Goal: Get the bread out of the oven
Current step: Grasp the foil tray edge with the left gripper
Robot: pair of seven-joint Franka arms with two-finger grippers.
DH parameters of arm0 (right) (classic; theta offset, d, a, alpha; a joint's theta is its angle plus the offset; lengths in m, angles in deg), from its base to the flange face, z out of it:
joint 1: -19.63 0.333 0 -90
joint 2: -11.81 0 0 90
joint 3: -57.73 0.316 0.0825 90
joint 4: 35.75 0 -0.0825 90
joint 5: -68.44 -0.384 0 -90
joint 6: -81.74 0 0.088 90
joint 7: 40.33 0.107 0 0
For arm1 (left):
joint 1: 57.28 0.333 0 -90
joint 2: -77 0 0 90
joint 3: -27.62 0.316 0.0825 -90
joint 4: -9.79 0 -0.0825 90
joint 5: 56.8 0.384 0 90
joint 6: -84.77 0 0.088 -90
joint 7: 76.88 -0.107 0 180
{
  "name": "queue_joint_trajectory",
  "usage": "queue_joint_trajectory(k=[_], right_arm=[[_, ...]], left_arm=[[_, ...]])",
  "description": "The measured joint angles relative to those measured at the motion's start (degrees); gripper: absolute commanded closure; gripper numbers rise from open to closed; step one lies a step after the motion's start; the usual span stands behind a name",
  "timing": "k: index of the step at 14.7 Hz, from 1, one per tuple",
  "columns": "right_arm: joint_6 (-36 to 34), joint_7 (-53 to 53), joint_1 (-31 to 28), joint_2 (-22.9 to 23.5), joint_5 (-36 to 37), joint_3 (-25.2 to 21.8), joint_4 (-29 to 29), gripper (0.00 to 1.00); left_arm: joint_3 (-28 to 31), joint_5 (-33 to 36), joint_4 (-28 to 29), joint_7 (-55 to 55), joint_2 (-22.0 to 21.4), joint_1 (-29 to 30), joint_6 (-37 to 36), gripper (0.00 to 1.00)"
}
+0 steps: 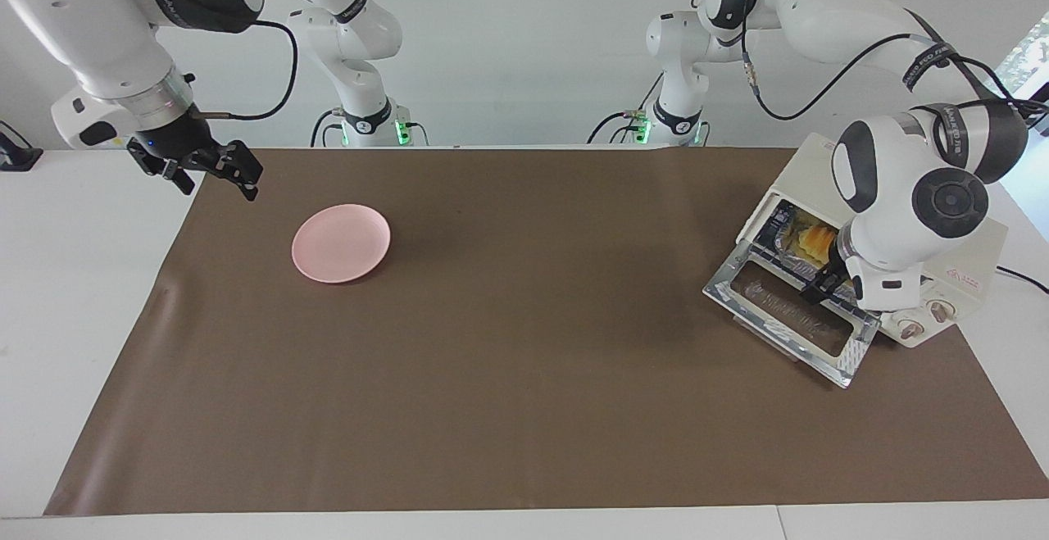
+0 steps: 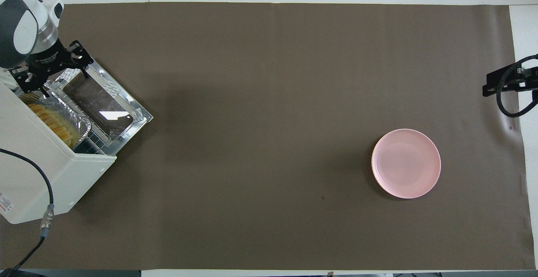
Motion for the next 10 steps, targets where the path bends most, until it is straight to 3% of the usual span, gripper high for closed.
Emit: queue_joint_trajectory(k=[4, 10], right_arm=[[0.0, 0.0, 0.0, 0.0, 0.0, 0.0, 0.0, 0.0], [0.0, 0.0, 0.0, 0.0, 0.0, 0.0, 0.0, 0.0]], left_arm=[[0.57, 0.0, 3.51, 10.33, 0.26, 0.06, 4.45, 0.0], [0.71, 0.04, 7.35, 12.73, 0.28, -0.05, 7.14, 0.0]])
